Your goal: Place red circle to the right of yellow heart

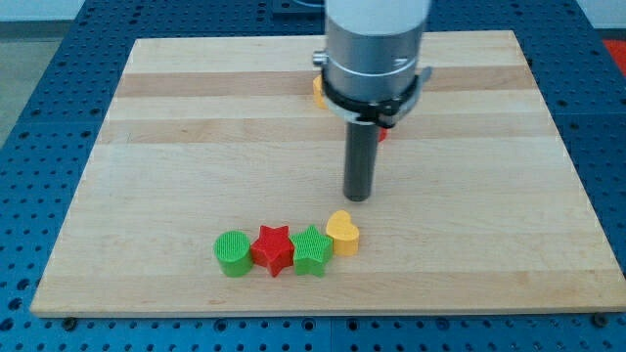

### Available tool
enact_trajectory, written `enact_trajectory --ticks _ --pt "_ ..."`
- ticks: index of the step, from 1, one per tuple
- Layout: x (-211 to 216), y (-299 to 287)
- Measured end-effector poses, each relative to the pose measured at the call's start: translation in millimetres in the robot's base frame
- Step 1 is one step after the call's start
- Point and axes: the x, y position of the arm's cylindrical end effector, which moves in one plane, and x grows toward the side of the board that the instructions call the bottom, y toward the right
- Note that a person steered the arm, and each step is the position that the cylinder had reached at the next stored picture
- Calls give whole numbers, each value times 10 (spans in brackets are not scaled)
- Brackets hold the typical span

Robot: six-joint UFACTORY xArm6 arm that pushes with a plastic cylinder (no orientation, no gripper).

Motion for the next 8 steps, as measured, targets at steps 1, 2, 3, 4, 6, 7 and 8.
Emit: enact_trajectory --ticks 1,2,3,4,6,7,8 --pt "118 -117" --pt "280 -117" --pt "449 -117" --pt "483 -117" --pt "48 233" --pt "-311 5" --pt "-890 -132"
